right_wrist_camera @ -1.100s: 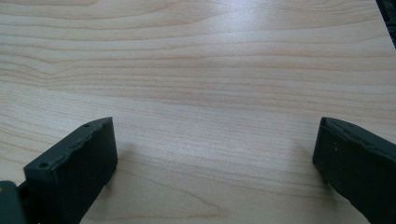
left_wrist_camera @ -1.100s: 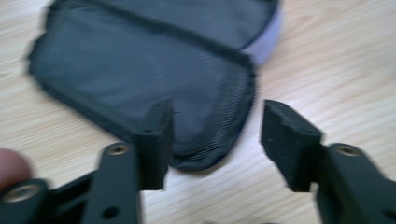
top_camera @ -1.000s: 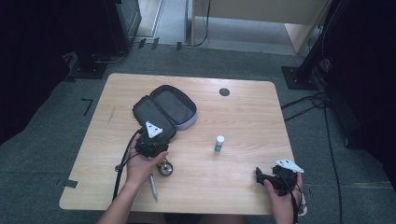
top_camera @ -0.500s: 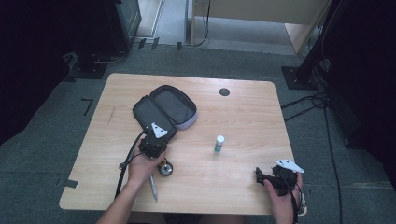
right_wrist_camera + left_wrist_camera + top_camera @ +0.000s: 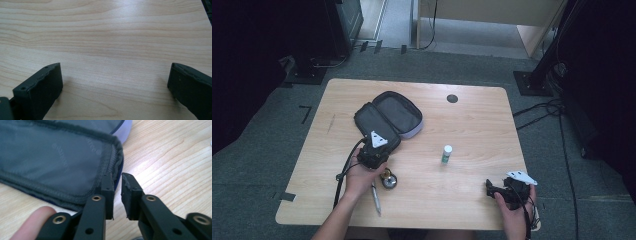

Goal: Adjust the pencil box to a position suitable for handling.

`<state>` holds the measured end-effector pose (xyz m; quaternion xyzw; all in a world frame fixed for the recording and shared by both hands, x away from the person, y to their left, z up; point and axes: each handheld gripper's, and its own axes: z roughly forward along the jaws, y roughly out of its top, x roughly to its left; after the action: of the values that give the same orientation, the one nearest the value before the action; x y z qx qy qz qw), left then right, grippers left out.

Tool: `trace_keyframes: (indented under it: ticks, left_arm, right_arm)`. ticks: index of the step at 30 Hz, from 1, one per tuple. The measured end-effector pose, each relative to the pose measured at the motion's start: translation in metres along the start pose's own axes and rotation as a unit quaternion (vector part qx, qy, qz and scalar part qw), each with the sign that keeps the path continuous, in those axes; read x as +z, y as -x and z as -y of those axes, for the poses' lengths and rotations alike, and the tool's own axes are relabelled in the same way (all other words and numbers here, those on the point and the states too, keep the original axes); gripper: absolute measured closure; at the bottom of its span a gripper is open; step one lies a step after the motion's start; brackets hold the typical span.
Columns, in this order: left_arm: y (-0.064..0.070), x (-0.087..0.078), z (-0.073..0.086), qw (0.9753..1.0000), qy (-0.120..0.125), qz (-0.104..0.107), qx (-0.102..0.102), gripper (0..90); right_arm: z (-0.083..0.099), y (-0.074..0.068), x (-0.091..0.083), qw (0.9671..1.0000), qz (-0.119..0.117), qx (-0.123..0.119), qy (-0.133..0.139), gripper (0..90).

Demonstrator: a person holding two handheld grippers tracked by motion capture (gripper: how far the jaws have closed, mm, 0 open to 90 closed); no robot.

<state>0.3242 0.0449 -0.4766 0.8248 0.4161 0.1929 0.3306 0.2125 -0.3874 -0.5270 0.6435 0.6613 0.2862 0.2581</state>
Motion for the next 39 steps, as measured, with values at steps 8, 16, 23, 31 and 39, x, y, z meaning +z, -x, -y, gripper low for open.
trace_keyframes:
  ticks: [8, 16, 23, 31, 39]
  left_arm:
    - [0.011, 0.011, -0.002, 0.9994, 0.000, -0.023, 0.026, 76.5]
    - [0.011, 0.021, -0.004, 0.9971, -0.020, -0.049, 0.055, 80.2]
    - [0.004, 0.022, -0.005, 0.9972, -0.033, -0.026, 0.062, 90.0]
    - [-0.011, 0.013, 0.001, 0.9975, -0.036, -0.032, 0.052, 90.0]
    - [-0.032, 0.004, 0.012, 0.9979, -0.037, -0.047, 0.027, 90.0]
  right_arm:
    - [0.000, 0.000, 0.000, 1.0000, 0.000, 0.000, 0.000, 0.0]
    - [0.000, 0.000, 0.000, 1.0000, -0.001, -0.001, -0.001, 0.0]
    - [0.000, 0.000, 0.000, 1.0000, -0.001, -0.001, -0.001, 0.0]
    - [0.000, 0.000, 0.000, 1.0000, -0.001, -0.002, -0.001, 0.0]
    - [0.000, 0.000, 0.000, 1.0000, -0.001, -0.001, 0.000, 0.0]
